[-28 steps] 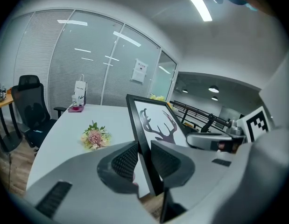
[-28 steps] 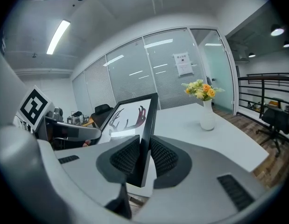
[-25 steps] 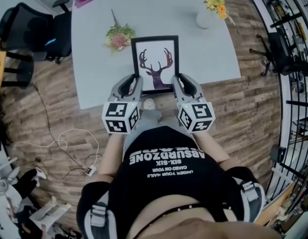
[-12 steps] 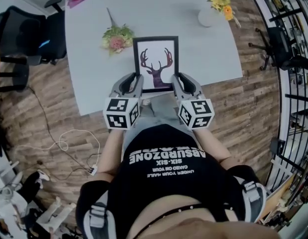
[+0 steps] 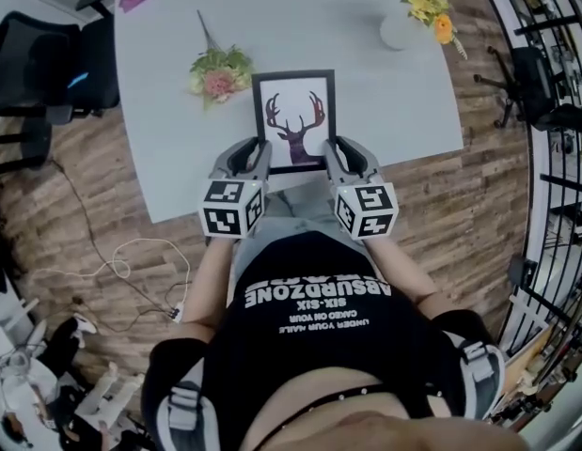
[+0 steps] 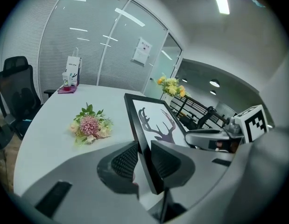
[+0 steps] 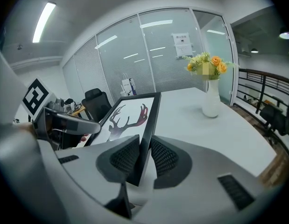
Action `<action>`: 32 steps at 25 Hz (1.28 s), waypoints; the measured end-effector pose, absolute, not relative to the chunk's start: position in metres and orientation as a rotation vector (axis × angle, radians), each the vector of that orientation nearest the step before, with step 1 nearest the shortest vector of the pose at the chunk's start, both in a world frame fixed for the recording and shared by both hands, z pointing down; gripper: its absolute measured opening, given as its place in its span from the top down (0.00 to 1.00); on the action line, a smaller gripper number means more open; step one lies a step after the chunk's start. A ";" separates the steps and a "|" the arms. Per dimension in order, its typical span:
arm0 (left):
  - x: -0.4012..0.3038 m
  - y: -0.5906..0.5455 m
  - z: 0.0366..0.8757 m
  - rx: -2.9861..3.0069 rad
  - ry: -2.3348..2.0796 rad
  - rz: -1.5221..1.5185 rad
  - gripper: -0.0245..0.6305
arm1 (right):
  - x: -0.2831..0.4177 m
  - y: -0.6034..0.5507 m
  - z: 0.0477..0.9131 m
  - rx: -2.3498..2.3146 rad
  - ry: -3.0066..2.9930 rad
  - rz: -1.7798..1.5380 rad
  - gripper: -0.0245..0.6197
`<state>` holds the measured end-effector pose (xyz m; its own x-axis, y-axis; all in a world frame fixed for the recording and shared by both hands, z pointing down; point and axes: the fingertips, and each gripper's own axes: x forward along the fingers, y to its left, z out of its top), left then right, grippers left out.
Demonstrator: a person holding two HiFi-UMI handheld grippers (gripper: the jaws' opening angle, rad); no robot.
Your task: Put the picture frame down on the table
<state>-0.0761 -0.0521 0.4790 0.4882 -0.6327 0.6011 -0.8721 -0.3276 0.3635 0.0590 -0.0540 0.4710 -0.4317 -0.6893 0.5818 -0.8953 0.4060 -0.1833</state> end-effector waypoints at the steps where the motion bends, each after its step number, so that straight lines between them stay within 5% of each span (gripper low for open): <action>1: -0.077 -0.055 0.482 2.068 -1.231 0.472 0.81 | 0.058 -0.057 0.474 1.353 -2.247 0.677 0.82; 32: -0.077 -0.086 0.565 1.900 -1.146 0.611 0.81 | 0.057 -0.088 0.552 1.267 -2.091 0.826 0.82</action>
